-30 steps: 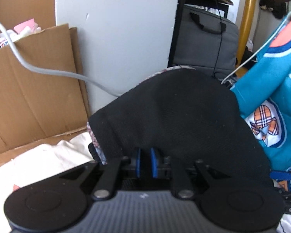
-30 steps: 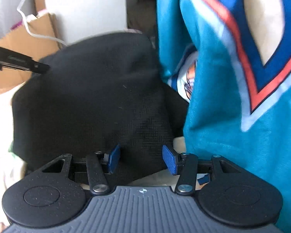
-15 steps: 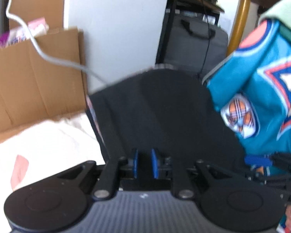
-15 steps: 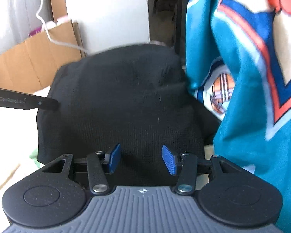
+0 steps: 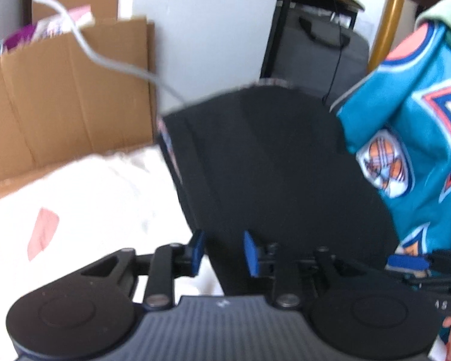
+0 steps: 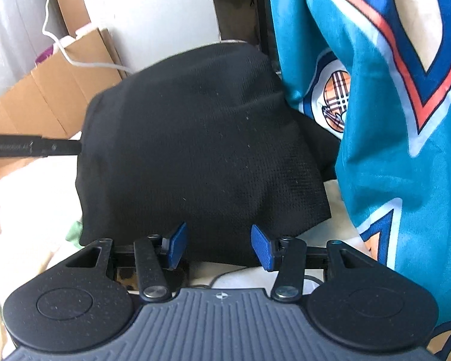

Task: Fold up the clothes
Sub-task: 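Open both grippers to release the pants on the pile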

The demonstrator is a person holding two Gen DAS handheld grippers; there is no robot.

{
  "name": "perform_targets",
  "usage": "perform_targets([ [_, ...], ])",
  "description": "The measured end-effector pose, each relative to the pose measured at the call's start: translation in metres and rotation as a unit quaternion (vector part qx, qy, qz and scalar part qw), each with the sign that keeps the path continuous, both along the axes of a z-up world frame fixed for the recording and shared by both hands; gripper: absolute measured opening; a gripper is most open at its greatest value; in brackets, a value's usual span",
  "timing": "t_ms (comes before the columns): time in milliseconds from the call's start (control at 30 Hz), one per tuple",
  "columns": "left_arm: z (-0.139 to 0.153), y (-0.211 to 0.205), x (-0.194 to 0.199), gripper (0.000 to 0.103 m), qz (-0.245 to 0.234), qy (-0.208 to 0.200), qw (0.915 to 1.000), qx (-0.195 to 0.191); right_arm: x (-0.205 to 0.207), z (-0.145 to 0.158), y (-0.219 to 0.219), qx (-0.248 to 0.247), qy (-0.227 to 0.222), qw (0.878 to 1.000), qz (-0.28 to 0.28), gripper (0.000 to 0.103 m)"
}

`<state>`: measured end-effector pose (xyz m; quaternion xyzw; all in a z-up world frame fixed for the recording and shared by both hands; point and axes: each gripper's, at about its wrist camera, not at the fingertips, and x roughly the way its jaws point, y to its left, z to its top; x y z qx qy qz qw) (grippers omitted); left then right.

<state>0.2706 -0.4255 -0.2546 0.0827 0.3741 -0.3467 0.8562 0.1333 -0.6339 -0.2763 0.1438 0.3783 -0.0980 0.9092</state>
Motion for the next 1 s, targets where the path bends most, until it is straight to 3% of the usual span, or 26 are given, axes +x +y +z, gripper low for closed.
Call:
perform_targets([
  [167, 0.022, -0.003, 0.013, 0.037, -0.006, -0.004, 1.0, -0.002, -0.003, 0.007, 0.001, -0.003, 0.005, 1.0, -0.005, 0.056],
  [200, 0.026, -0.003, 0.014, 0.046, -0.008, 0.002, 1.0, -0.004, -0.002, 0.01, 0.0, 0.0, 0.008, 1.0, -0.008, 0.057],
  [400, 0.059, 0.002, 0.004, 0.093, -0.001, -0.007, 0.9999, 0.013, 0.001, 0.036, 0.004, 0.016, 0.012, 1.0, -0.009, 0.094],
  [500, 0.076, 0.007, 0.0, 0.099, 0.005, -0.007, 0.9995, 0.031, 0.008, 0.054, 0.009, 0.016, 0.014, 1.0, -0.013, 0.103],
  [767, 0.109, 0.03, -0.011, 0.103, 0.049, 0.048, 0.9955, 0.065, 0.026, 0.111, 0.011, 0.046, 0.052, 0.997, -0.035, 0.103],
  [1000, 0.149, 0.071, -0.013, 0.103, 0.111, 0.09, 0.9871, 0.073, 0.013, 0.148, 0.03, 0.059, 0.109, 0.991, -0.048, 0.103],
])
